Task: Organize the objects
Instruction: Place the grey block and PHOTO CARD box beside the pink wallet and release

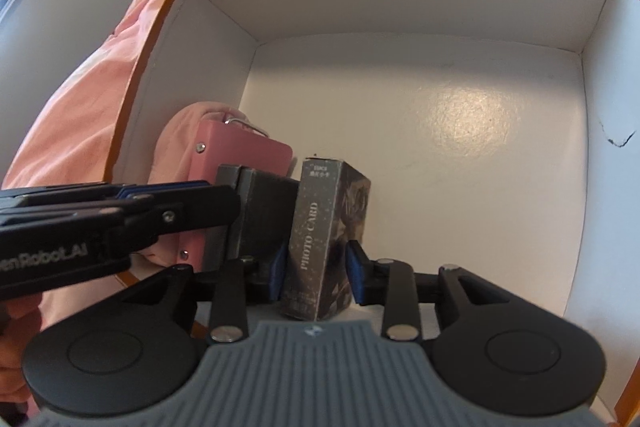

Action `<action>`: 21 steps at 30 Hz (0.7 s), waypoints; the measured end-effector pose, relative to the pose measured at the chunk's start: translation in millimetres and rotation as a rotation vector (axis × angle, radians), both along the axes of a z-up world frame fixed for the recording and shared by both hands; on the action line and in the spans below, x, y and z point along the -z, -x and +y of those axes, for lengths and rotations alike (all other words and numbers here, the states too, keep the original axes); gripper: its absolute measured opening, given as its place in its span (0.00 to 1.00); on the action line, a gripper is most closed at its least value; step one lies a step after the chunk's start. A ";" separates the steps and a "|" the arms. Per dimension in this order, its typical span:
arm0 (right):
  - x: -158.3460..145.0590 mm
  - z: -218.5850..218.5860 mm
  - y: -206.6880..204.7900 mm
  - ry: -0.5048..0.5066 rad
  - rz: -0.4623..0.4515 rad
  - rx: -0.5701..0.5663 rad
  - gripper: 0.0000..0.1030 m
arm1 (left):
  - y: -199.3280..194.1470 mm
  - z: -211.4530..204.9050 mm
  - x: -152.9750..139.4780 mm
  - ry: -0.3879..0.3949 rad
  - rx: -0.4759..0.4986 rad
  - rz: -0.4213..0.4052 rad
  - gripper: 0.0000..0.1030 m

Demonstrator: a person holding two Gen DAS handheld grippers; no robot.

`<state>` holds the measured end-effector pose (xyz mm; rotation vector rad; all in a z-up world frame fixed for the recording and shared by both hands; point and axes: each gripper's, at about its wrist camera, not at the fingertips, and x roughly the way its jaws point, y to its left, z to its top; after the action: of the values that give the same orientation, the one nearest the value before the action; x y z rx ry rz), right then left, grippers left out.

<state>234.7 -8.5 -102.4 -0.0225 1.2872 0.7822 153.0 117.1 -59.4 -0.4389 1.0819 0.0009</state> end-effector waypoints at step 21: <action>26.1 -13.9 -9.2 -0.152 0.149 0.112 0.31 | -2.3 3.9 1.9 0.073 -0.018 -0.026 0.20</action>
<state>243.9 -22.3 -128.4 0.2324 1.3539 0.7949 155.3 121.0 -61.3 -0.5131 1.0550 -0.0286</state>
